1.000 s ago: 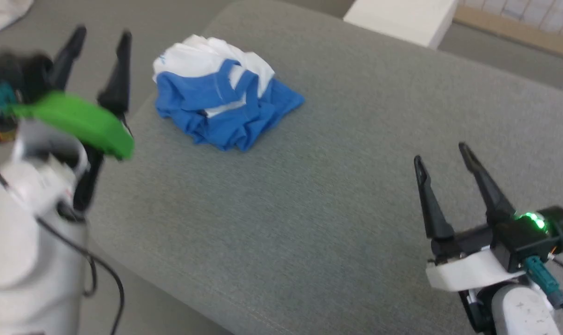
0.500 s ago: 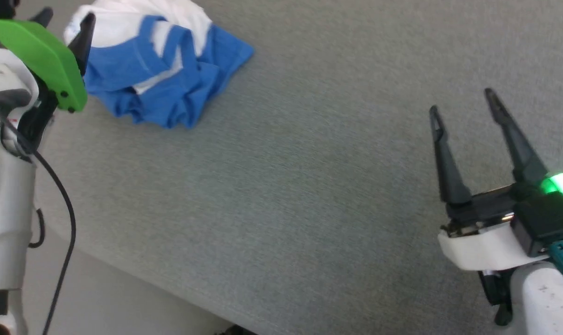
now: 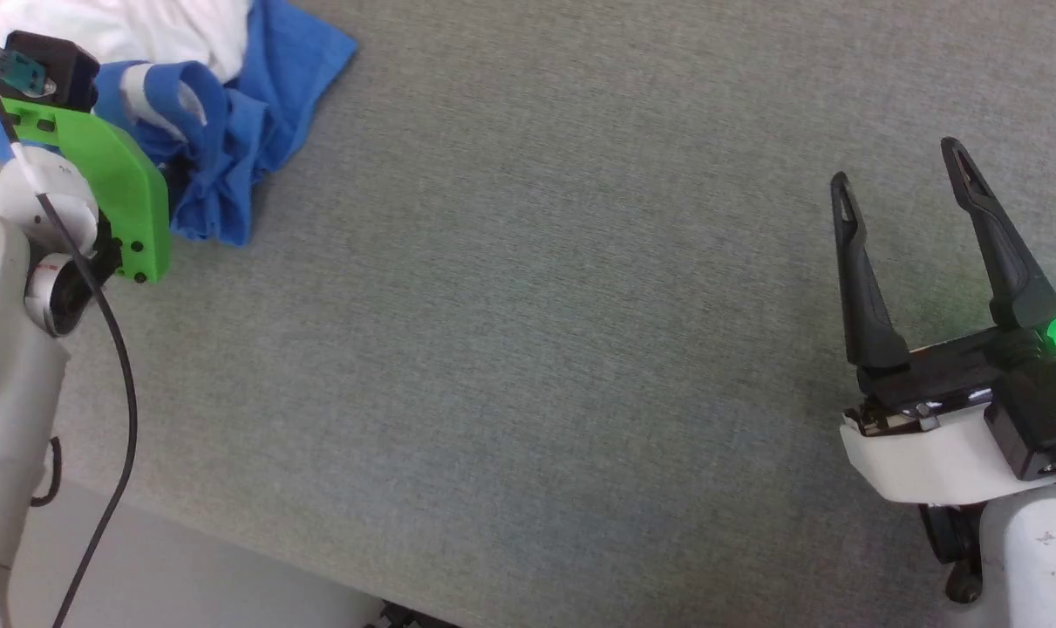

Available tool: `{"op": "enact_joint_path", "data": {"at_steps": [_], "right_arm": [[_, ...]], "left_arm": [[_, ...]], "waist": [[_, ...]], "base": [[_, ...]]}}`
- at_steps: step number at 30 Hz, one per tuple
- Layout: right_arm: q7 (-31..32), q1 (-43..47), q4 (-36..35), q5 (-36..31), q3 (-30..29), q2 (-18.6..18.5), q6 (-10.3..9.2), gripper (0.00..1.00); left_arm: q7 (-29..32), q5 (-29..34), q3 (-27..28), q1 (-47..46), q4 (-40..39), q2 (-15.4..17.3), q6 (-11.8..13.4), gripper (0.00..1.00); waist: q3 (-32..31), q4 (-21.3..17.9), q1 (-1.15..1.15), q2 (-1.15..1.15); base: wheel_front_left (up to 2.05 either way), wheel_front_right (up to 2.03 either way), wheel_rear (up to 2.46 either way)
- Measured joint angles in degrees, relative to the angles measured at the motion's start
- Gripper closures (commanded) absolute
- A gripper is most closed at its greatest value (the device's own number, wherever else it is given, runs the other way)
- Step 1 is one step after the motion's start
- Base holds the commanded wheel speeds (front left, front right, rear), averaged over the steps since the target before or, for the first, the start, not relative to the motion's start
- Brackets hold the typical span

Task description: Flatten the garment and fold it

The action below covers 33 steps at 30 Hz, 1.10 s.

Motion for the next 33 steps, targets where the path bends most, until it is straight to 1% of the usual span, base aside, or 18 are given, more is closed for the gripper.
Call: {"op": "enact_joint_path", "data": {"at_steps": [1,2,7,8,9,15,18,25,27,29,33], "right_arm": [[0.0,0.0,0.0,0.0,0.0,0.0,0.00,0.00],[0.0,0.0,0.0,0.0,0.0,0.0,0.00,0.00],[-0.1,0.0,0.4,0.5,-0.6,0.1,0.00,0.00],[-0.9,0.0,1.6,1.0,-0.9,0.1,0.00,0.00],[-1.3,0.0,2.0,1.2,-0.9,0.2,0.00,0.00],[-4.1,0.0,5.5,3.4,-1.3,1.1,0.00,0.00],[-5.4,0.4,7.2,5.2,-2.1,1.2,0.00,0.00],[-7.6,2.8,10.7,10.7,-4.9,1.2,0.00,0.00],[-8.0,3.7,11.5,12.0,-5.8,1.2,0.00,0.00],[-8.2,4.7,12.2,12.9,-6.5,1.2,0.00,0.00],[-8.5,6.5,13.1,14.4,-8.4,1.2,0.00,0.00]], "left_arm": [[-0.6,-0.3,-0.7,0.0,0.2,0.5,0.0,0.95],[-1.7,-0.6,-0.9,0.0,0.7,0.7,0.0,1.00],[-6.5,-2.2,-1.2,-0.6,3.5,1.0,-0.1,1.00],[-8.7,-3.3,-1.2,-1.0,5.1,1.2,-0.2,1.00],[-9.2,-3.9,-1.0,-1.2,5.5,1.5,-0.2,1.00],[-11.7,-5.6,0.7,-3.1,6.0,5.1,-0.2,1.00],[-12.3,-7.7,2.1,-4.2,5.0,6.5,-0.2,1.00],[-12.0,-8.3,3.0,-8.1,-1.0,9.0,-0.1,1.00],[-11.0,-8.2,3.0,-9.8,-3.2,9.3,0.4,1.00],[-10.3,-8.1,3.1,-11.2,-5.4,9.5,0.6,1.00],[-8.9,-8.2,3.0,-14.8,-10.6,9.0,2.0,1.00]], "waist": [[0.2,-0.3,0.00,0.00],[0.4,-0.6,0.00,0.00],[-0.2,-1.2,0.00,0.00],[-1.6,-1.2,0.00,0.00],[-2.3,-1.2,0.00,0.00],[-7.0,-1.3,0.00,0.00],[-9.9,-1.5,0.00,0.00],[-17.2,-2.4,-0.01,0.00],[-19.4,-2.8,-0.01,0.00],[-21.4,-3.2,-0.01,0.00],[-25.3,-4.3,-0.01,0.00]], "base": [[0.00,0.00,0.00],[0.00,0.00,0.00],[0.00,0.00,0.00],[0.00,0.00,0.00],[0.00,0.00,0.00],[0.00,0.00,0.00],[0.00,0.00,0.00],[0.00,0.00,0.00],[0.00,0.00,0.00],[0.00,0.00,0.00],[0.00,0.00,0.00]]}}
